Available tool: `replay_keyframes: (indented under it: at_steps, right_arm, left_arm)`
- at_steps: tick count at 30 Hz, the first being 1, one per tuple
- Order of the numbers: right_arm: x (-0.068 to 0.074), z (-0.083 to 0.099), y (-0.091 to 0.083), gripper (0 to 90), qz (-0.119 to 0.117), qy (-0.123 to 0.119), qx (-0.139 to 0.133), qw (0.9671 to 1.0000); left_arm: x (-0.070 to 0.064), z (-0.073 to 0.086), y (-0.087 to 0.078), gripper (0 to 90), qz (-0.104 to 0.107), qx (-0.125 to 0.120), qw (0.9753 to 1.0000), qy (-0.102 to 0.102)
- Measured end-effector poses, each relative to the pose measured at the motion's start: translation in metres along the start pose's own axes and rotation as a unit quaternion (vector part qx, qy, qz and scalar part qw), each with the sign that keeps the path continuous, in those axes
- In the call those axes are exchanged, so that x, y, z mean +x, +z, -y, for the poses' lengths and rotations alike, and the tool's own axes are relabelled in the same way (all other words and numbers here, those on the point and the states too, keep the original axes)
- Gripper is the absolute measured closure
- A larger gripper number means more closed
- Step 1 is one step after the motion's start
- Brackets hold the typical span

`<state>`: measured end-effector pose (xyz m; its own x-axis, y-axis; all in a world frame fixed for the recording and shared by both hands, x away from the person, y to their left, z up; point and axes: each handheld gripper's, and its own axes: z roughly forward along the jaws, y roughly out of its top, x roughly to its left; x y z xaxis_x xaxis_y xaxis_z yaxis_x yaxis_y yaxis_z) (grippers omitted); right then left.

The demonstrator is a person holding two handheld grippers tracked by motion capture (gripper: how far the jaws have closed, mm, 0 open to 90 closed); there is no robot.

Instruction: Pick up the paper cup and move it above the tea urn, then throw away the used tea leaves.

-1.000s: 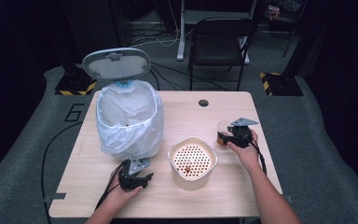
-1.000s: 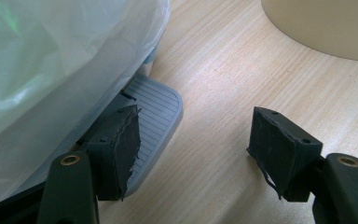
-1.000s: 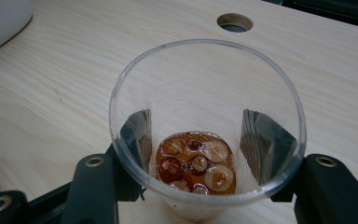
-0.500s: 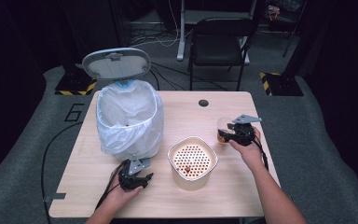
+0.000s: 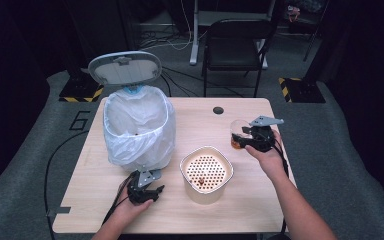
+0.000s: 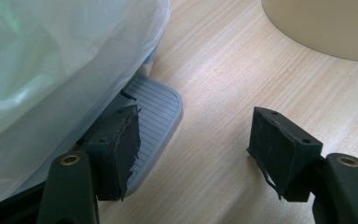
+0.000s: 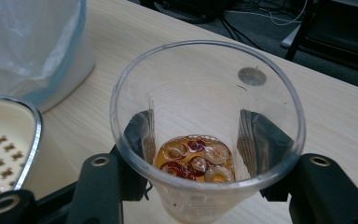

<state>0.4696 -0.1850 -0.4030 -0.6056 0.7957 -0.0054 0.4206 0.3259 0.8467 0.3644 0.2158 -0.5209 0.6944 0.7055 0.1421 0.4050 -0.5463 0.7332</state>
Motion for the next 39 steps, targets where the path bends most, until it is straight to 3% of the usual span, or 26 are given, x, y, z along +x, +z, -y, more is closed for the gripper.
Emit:
replay_keyframes:
  at_steps: [17,22,29,30,33,39]
  right_arm:
    - [0.019,-0.033,0.016,46.7,-0.050,-0.051,-0.019,0.9972]
    - [0.024,-0.039,0.019,46.6,-0.058,-0.081,-0.023,0.9948]
    - [0.028,-0.046,0.020,46.8,-0.072,-0.101,-0.035,0.9916]
    - [0.029,-0.047,0.019,46.8,-0.073,-0.108,-0.038,0.9906]
    - [0.031,-0.048,0.019,46.9,-0.082,-0.122,-0.047,0.9880]
    - [0.038,-0.050,0.018,46.9,-0.085,-0.150,-0.057,0.9833]
  left_arm:
    - [0.000,0.000,0.001,33.5,-0.001,-0.005,1.0000,-0.003]
    - [0.001,0.000,0.000,33.5,-0.002,-0.003,1.0000,0.005]
    - [0.002,0.000,0.000,33.5,-0.003,-0.002,0.9999,0.011]
    - [0.000,0.000,0.001,33.5,-0.001,-0.005,1.0000,-0.002]
    - [0.002,0.000,0.000,33.5,-0.004,-0.003,0.9999,0.011]
    - [0.002,0.000,0.000,33.5,-0.004,-0.003,0.9999,0.011]
